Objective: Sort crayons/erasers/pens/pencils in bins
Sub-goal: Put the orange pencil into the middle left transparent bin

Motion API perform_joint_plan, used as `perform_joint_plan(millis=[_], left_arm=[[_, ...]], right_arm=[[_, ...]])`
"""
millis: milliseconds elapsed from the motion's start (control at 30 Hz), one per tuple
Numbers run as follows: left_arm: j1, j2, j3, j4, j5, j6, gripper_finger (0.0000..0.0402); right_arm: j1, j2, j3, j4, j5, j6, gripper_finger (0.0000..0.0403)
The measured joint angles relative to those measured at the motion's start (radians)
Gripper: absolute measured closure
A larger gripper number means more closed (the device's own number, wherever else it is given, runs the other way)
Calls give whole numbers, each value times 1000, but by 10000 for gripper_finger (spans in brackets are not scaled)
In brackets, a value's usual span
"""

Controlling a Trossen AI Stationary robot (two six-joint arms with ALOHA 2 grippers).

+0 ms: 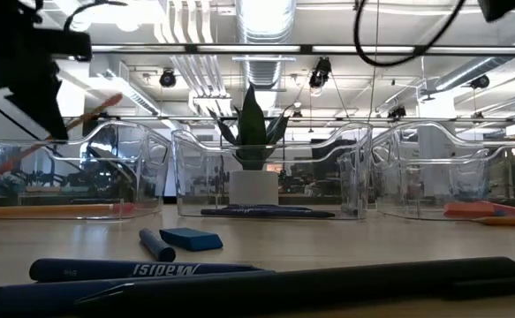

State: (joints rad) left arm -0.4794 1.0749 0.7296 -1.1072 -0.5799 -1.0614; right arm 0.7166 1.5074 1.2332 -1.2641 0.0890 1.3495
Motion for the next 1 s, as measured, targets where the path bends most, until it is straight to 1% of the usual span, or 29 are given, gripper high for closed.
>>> perform_joint_plan(millis=[200,333,433,633,733,833,933,1000], left_arm=[[44,80,-25,0,73,15,387],[78,110,-25,1,156,37,387],[93,116,-25,10,213,78,387],[111,116,-25,94,230,159,387],[120,118,-23,138,231,200,387],[126,118,-23,154,231,205,386],[127,118,-23,159,230,205,374],[127,118,-23,158,230,205,359]], right_arm=[[16,0,-88,20,-90,106,223],[29,0,-156,91,-165,144,223],[35,0,-198,155,-176,145,223],[34,0,-266,279,-175,145,223],[36,0,-292,303,-176,145,223],[39,0,-306,312,-175,147,223],[41,0,-312,312,-176,158,223],[44,0,-312,315,-175,158,223]])
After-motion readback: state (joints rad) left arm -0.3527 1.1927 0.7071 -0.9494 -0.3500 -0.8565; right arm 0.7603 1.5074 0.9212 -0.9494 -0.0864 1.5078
